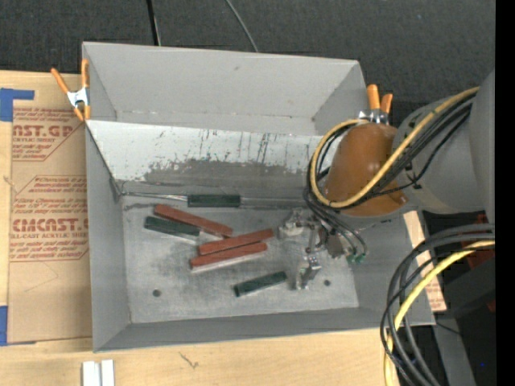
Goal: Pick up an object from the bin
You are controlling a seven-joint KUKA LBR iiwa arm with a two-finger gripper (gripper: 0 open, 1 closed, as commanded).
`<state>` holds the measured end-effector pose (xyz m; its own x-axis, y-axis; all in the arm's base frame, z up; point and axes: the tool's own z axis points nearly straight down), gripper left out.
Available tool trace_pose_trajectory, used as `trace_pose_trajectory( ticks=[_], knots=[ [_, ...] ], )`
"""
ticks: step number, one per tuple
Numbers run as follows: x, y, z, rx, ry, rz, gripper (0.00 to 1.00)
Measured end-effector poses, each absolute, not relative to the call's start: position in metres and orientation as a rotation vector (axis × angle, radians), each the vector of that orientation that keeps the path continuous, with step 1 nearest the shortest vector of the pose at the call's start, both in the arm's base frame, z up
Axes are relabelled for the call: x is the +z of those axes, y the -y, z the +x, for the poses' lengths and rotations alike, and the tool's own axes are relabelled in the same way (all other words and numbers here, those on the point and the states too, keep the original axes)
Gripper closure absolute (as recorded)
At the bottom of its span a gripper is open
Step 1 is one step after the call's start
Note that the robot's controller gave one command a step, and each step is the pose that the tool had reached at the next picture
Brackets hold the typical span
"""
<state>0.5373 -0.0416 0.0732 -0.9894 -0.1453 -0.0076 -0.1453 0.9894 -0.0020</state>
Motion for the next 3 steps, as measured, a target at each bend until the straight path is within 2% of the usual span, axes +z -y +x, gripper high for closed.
trace_pose_trajectory(
  ticks=[1,2,3],
  knots=[
    [0.076,-0.005,0.482,-0.004,-3.053,-0.722,1.00],
    [0.076,-0.005,0.482,-0.004,-3.053,-0.722,1.00],
    [0.215,-0.056,0.485,0.002,-3.029,-0.824,1.00]
  ],
)
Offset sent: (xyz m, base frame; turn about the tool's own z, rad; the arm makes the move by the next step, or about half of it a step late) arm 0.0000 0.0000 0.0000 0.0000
